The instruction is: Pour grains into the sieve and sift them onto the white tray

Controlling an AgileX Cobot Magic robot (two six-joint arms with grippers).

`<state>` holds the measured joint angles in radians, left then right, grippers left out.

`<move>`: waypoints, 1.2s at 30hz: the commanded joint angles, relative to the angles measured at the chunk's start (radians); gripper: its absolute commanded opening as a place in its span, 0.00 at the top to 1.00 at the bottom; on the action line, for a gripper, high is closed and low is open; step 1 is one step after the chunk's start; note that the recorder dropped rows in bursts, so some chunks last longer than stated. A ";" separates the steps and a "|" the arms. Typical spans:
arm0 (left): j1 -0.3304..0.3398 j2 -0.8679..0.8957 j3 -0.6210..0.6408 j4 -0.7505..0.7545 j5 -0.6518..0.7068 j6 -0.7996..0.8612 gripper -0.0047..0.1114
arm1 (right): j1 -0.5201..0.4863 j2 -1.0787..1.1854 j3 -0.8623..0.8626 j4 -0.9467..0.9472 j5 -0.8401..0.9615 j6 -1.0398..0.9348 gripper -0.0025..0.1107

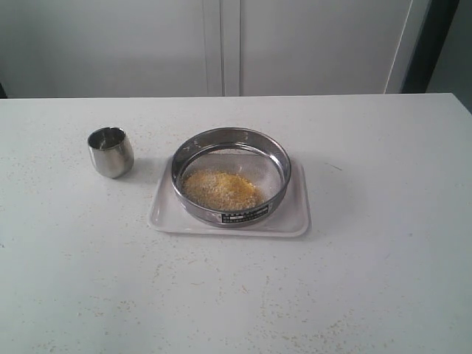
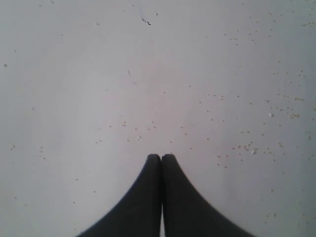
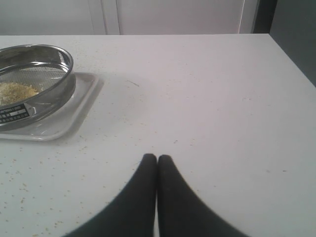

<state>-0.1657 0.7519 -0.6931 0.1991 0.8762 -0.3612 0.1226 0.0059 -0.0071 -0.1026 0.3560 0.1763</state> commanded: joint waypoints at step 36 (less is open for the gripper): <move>0.003 -0.007 0.008 -0.005 0.010 -0.001 0.96 | -0.004 -0.006 0.007 -0.003 -0.433 -0.183 0.98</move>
<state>-0.1657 0.7519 -0.6931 0.1991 0.8762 -0.3612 0.1226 0.0059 -0.0071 -0.1026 -0.0619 0.0064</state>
